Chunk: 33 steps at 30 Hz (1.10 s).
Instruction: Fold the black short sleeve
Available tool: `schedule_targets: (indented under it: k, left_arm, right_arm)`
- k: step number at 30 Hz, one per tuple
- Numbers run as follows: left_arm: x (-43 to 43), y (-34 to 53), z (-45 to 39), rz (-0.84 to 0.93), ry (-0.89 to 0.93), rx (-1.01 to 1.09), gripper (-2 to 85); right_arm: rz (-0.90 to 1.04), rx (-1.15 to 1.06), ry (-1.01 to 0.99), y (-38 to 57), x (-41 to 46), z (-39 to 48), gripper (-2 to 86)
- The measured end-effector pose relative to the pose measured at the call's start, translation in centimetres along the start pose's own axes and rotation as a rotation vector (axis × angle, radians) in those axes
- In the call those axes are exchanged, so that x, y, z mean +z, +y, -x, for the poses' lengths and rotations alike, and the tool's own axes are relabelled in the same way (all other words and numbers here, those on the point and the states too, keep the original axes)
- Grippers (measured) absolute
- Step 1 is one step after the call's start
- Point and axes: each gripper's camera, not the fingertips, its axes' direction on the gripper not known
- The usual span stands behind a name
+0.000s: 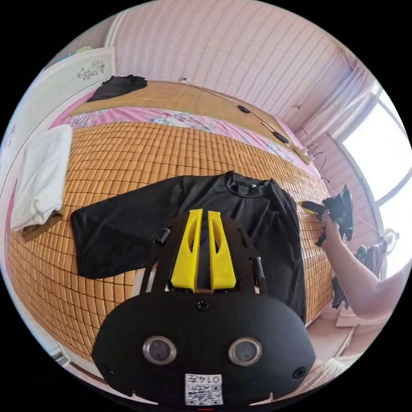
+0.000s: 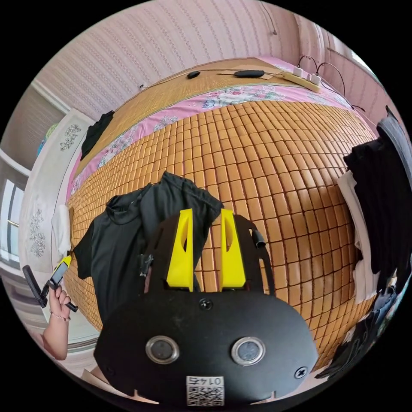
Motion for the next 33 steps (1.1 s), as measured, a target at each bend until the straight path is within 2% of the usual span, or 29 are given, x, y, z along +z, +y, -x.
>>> schedule_targets:
  k: [3,7,10,14,16,19,22,26,28,33]
  left_arm:
    - [3.6,-1.3,-6.0,0.025,0.072,0.083,3.2]
    - [7.3,-2.9,-13.5,0.041,0.152,0.212,3.3]
    - [10.0,-3.7,-19.1,0.069,0.246,0.334,3.5]
    - [15.5,-3.7,-27.9,0.172,0.338,0.529,3.9]
    - [18.1,-3.4,-31.8,0.228,0.365,0.612,4.0]
    - [22.0,-2.4,-38.7,0.305,0.387,0.773,4.0]
    - [26.0,-0.9,-45.2,0.337,0.348,0.898,4.2]
    - [31.9,0.7,-52.4,0.392,0.296,0.950,6.1]
    - [34.6,1.6,-54.4,0.436,0.242,0.988,5.7]
    - [36.3,2.0,-56.8,0.364,0.123,1.121,-0.1]
  right_arm:
    - [0.073,0.049,-0.058,0.3,1.9,-2.4,2.7]
    - [-0.048,0.111,-0.062,3.9,-2.4,-6.0,0.3]
    - [-0.155,0.197,-0.019,9.4,-8.3,-9.5,0.7]
    - [-0.074,0.339,0.107,17.9,-10.7,-14.3,2.5]
    - [0.002,0.404,0.101,20.5,-10.2,-16.4,4.3]
    - [-0.036,0.460,0.063,23.3,-11.2,-18.6,7.4]
    - [-0.074,0.454,-0.007,24.2,-11.5,-19.6,7.9]
    - [-0.042,0.406,-0.050,23.5,-10.0,-19.7,7.3]
    - [-0.006,0.383,-0.016,23.1,-9.3,-19.8,4.9]
    - [-0.028,0.333,-0.040,22.3,-10.2,-21.1,1.5]
